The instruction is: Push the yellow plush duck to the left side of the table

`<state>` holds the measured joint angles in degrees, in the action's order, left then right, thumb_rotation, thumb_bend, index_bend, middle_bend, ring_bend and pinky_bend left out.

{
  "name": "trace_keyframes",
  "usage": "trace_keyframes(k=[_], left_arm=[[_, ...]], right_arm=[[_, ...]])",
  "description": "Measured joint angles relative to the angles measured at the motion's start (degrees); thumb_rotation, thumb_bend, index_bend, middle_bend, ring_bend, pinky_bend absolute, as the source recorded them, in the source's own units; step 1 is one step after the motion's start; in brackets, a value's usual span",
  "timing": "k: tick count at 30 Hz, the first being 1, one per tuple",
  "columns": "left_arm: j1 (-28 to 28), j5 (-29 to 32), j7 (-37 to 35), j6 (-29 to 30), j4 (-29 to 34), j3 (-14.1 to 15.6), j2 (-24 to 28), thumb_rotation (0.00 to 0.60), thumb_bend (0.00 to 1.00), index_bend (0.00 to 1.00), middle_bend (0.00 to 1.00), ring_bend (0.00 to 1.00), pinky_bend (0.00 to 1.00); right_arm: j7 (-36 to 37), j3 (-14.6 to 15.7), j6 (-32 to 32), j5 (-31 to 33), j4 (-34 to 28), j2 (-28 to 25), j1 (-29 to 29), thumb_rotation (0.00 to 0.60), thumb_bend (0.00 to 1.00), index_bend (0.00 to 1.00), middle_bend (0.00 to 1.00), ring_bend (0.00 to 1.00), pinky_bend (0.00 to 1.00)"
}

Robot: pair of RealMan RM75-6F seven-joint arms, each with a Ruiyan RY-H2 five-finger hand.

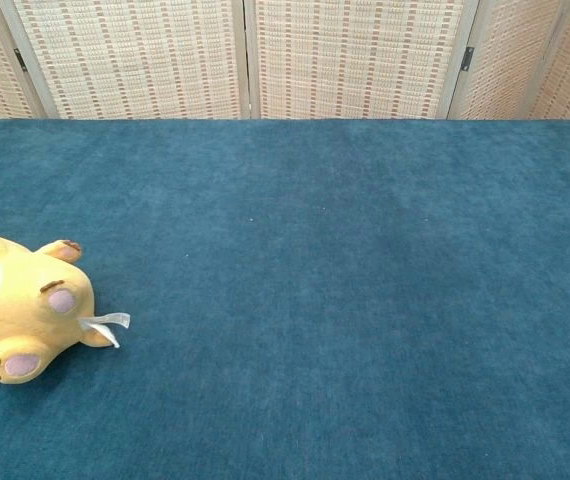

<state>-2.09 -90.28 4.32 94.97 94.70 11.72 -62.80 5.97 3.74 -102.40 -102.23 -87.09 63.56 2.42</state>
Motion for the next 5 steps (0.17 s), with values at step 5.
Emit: trace_keyframes(k=[5], left_arm=[[8.30,1.35,-3.73,12.98,-6.17,-2.47,-1.87,0.600,0.32,0.00,0.00,0.00,0.12]], right_arm=[[-3.55,0.17,2.66,1.94,-1.85,-0.20,0.77,0.600,0.16,0.00,0.00,0.00,0.00]])
